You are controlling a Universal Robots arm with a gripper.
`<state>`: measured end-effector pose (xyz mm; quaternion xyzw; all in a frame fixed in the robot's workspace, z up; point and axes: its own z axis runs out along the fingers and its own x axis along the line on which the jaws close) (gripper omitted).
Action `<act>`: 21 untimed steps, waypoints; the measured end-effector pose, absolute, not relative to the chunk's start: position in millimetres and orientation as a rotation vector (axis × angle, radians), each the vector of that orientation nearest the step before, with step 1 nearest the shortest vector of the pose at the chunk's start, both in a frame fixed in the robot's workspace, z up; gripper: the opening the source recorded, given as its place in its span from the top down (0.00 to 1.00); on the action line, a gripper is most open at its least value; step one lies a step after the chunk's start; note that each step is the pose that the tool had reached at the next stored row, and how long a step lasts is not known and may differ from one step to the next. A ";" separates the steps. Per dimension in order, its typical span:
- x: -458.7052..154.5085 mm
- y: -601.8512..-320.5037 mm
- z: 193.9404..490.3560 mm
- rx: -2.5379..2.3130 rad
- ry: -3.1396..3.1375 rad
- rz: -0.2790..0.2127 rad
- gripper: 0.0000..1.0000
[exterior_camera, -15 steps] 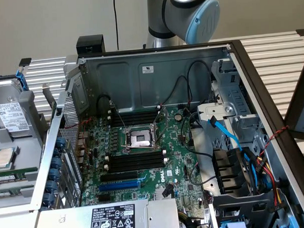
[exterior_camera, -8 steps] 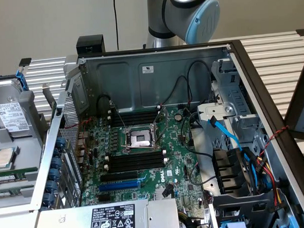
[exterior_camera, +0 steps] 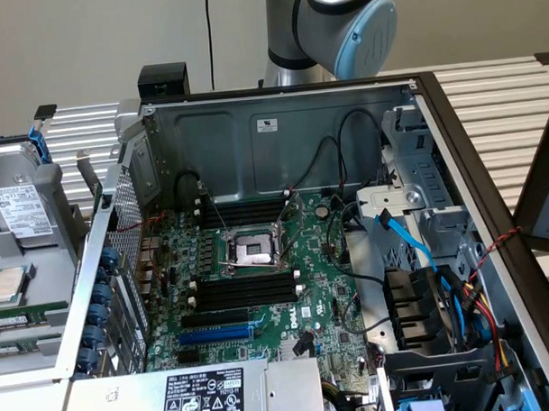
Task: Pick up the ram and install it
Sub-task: 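Reach for the ram, then pick up the ram and move it above insertion slot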
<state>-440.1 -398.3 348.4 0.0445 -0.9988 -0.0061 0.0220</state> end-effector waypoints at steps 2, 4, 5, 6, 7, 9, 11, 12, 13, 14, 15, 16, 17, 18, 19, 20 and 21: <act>-440.1 -398.3 347.8 0.196 -3.091 -0.017 0.89; -440.2 -398.3 347.0 0.251 -3.087 -0.016 0.89; -440.2 -398.3 346.6 0.278 -3.085 -0.016 0.89; -440.2 -398.3 346.2 0.309 -3.081 -0.015 0.89; -440.2 -398.3 345.9 0.335 -3.079 -0.014 0.89; -440.2 -398.3 345.1 0.390 -3.072 -0.013 0.89; -440.2 -398.3 344.3 0.448 -3.064 -0.012 0.89; -440.1 -398.3 343.9 0.474 -3.060 -0.011 0.89; -440.2 -398.3 343.5 0.503 -3.055 -0.011 0.89; -440.2 -398.3 343.1 0.530 -3.051 -0.010 0.89; -440.2 -398.3 342.7 0.557 -3.046 -0.009 0.89; -440.2 -398.3 342.2 0.586 -3.040 -0.009 0.89; -440.2 -398.3 341.8 0.614 -3.035 -0.008 0.89; -440.2 -398.3 341.4 0.640 -3.029 -0.007 0.89; -440.2 -398.3 341.0 0.669 -3.023 -0.007 0.89; -440.2 -398.3 340.7 0.696 -3.017 -0.006 0.89; -440.2 -398.3 340.4 0.723 -3.010 -0.005 0.89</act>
